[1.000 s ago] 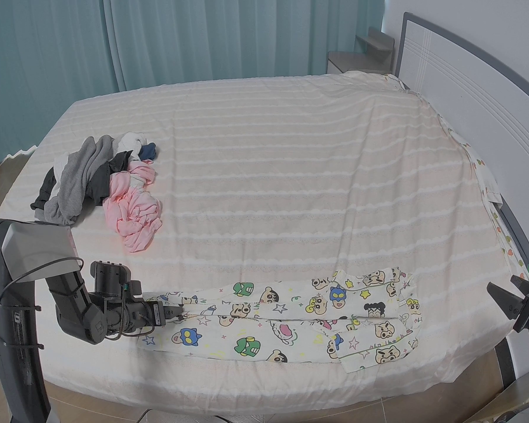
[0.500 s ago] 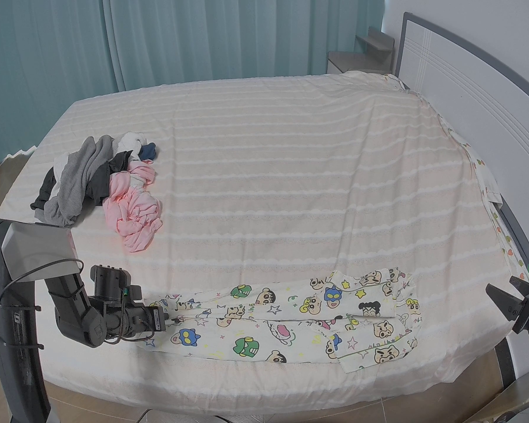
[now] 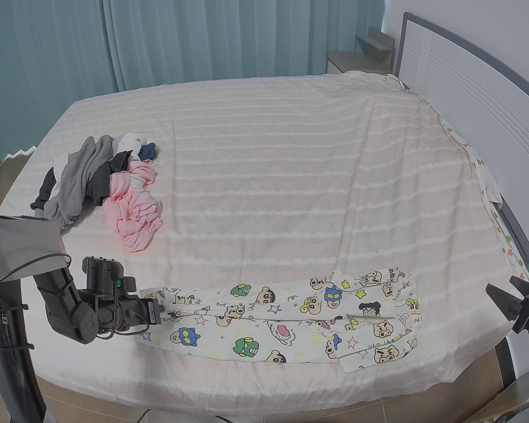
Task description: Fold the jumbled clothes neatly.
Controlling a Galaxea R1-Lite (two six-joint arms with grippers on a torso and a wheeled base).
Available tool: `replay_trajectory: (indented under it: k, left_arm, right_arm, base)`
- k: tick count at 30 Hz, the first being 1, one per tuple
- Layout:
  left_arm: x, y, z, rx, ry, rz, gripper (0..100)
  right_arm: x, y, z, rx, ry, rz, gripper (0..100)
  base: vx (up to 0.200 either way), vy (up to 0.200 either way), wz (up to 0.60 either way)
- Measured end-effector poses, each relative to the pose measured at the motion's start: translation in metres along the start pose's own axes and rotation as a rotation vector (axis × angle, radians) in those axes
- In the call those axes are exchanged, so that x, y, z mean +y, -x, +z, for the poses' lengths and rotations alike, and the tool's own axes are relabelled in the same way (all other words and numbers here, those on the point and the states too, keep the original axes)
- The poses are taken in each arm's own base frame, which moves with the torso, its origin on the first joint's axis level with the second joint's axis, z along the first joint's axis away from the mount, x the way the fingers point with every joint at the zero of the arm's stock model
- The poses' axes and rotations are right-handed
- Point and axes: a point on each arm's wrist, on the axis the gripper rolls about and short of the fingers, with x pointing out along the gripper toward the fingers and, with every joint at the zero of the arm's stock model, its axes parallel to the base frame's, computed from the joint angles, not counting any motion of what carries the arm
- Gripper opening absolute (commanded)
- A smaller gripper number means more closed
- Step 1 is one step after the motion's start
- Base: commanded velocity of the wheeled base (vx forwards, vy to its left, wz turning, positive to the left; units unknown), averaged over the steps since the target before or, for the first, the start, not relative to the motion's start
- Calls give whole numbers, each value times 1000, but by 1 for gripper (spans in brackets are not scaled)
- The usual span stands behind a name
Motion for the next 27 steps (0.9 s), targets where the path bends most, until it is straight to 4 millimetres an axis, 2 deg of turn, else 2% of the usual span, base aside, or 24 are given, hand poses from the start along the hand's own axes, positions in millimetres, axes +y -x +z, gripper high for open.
replay_trajectory:
  k: [10,27]
  left_arm:
    - [22,23,6,-39,3,56,0]
    - [71,78,7,-117,146,52,0]
  right_arm:
    - [0,0,-1,2,-1,1,100]
    - [0,0,-1,4,-1,2,100]
  base:
    - [0,0,0]
    - [0,0,0]
